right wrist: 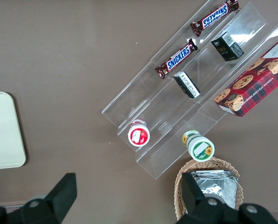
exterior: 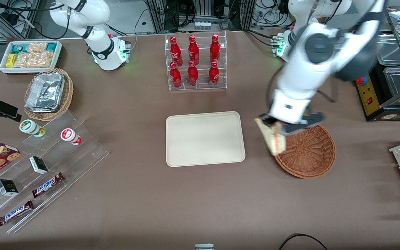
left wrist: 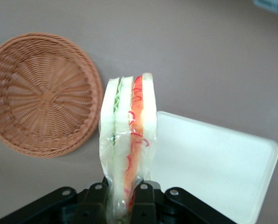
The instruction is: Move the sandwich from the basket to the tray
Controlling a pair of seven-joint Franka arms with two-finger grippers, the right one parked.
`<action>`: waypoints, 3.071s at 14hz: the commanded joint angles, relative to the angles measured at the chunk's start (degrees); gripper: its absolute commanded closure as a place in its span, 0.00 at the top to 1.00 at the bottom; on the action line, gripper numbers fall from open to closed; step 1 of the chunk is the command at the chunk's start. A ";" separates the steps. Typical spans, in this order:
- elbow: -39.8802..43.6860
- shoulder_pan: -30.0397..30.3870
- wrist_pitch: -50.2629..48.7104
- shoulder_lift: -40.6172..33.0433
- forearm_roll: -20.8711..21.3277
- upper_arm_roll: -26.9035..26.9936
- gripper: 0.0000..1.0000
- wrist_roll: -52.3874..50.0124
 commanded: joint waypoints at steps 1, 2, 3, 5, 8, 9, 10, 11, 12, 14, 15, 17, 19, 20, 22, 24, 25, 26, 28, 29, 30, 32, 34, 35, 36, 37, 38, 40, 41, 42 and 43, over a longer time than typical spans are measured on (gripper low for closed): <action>9.06 -5.47 -0.86 11.40 6.50 -3.07 0.00 -3.99; 12.13 -8.98 -0.95 14.65 9.13 -2.89 0.00 -4.70; 15.12 -11.98 -0.86 18.60 10.89 -2.72 0.00 -6.10; 20.48 -16.81 -0.77 24.94 14.84 -2.54 0.00 -8.39; 22.35 -19.82 1.50 30.75 19.34 -2.54 0.00 -9.72; 22.18 -20.52 2.03 32.42 19.52 -2.54 0.00 -9.72; 22.35 -20.79 2.13 34.79 20.39 -2.45 0.00 -9.81; 22.44 -21.75 2.39 36.29 22.32 -2.19 0.00 -9.98; 22.36 -22.46 3.43 36.92 23.21 -1.66 0.00 -10.59; 22.18 -22.73 5.28 38.15 23.13 -0.78 0.00 -11.65; 22.00 -22.73 6.16 38.76 23.04 -0.78 0.00 -11.74; 21.83 -23.16 6.61 39.64 22.95 -0.78 0.00 -11.83; 21.74 -23.34 6.61 39.65 22.69 -0.78 0.20 -13.05; 21.83 -23.34 6.52 39.47 22.69 -0.78 0.93 -13.67; 21.91 -23.34 5.91 38.60 22.60 -0.87 1.00 -13.85; 21.91 -23.26 3.99 35.45 21.38 -0.96 1.00 -14.02; 21.91 -23.17 2.06 33.60 20.67 -0.96 1.00 -14.02; 22.00 -22.99 -0.14 31.15 19.71 -1.04 1.00 -14.11; 22.09 -22.55 -4.18 25.53 16.29 -0.78 1.00 -14.02; 22.09 -21.86 -5.68 22.62 14.79 -0.61 1.00 -14.02; 22.09 -19.67 -6.65 20.42 12.95 -0.60 1.00 -14.11; 21.83 -14.05 -10.07 14.89 8.30 -0.69 1.00 -12.80; 21.83 -9.65 -15.86 10.75 7.40 -0.78 1.00 -8.61; 21.83 -7.54 -18.33 8.90 6.79 -0.78 1.00 -4.66; 21.74 -5.00 -20.53 7.32 5.39 -0.78 1.00 -0.53; 21.57 -2.71 -22.29 5.74 4.68 -0.78 1.00 3.60; 21.13 -0.51 -23.79 4.07 4.32 -0.78 1.00 8.77; 19.29 3.27 -24.59 0.90 3.45 -0.78 1.00 15.13; 18.41 5.72 -24.59 -0.59 2.05 -0.78 1.00 17.42; 17.44 7.75 -24.68 -1.91 0.82 -0.69 1.00 20.66; 16.04 9.95 -24.68 -3.75 -0.24 -0.69 1.00 24.87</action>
